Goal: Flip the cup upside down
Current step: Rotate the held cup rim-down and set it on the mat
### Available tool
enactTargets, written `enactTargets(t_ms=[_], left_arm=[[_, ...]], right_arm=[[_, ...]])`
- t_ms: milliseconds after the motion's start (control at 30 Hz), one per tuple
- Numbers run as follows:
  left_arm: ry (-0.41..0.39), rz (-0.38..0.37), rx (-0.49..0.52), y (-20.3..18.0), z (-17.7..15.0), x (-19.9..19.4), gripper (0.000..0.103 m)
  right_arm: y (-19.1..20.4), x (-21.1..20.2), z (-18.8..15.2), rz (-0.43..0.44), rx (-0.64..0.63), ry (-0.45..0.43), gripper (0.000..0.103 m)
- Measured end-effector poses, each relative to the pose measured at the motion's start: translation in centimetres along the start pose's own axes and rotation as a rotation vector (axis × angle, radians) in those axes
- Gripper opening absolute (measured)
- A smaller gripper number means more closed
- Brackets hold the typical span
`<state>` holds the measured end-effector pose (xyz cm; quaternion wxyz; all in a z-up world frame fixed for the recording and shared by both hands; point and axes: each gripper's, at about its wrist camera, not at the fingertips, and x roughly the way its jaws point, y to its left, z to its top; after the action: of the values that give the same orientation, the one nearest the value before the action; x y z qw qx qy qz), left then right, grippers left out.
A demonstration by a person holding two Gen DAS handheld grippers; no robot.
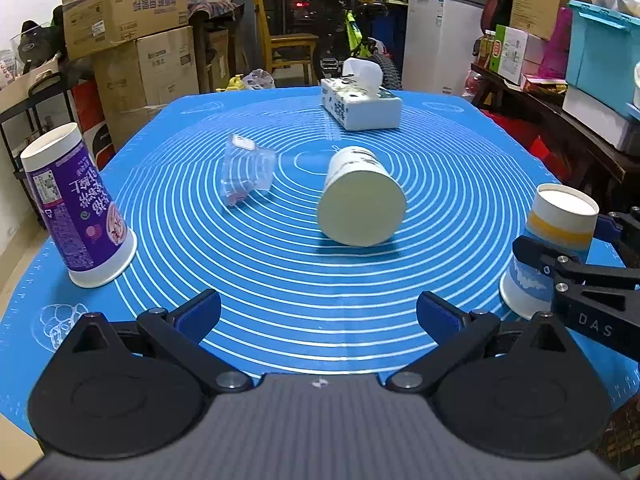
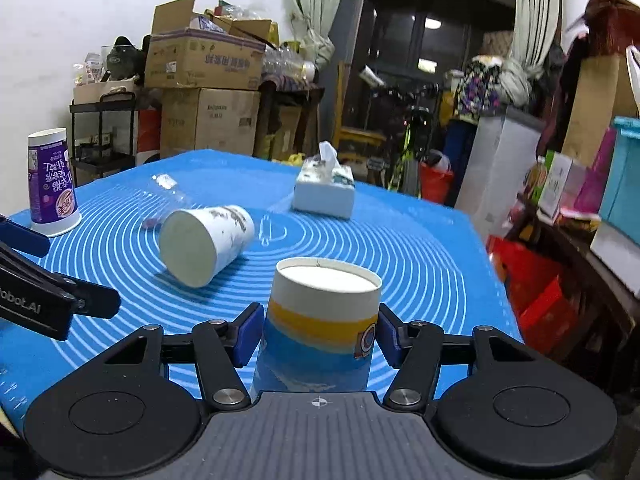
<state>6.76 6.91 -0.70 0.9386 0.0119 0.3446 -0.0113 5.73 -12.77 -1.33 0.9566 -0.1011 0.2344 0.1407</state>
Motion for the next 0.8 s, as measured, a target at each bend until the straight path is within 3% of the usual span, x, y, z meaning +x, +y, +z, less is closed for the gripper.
enactTargets(t_ms=[167,300,367,500,800], left_arm=[[0.004,-0.007,0.006,-0.4,-0.4,-0.2,0.103],[-0.001,-0.014,0.0,-0.7,-0.6,-0.6,0.103],[-0.009,-0.006,-0.003,-1.0,-0.7,-0.9,0.103],[-0.029,-0.023,-0.009,-1.8,-0.9,-2.1,0.103],[-0.053,-0.063,0.046,-5.3,-2.6,-4.4,0.103]], right_arm=[[-0.3,-0.3,-0.7,0.012,0.017,0.037,0.062],[-0.4,-0.5,-1.1,0.015,0.022,0.038,0.071],[-0.5,-0.8,-1.3,0.013,0.023,0.039,0.082],[-0.9,-2.9,-1.7,-0.004,0.015,0.015,0.092],[-4.2,-8.6,-3.5,-0.004,0.135,0.033,0.093]])
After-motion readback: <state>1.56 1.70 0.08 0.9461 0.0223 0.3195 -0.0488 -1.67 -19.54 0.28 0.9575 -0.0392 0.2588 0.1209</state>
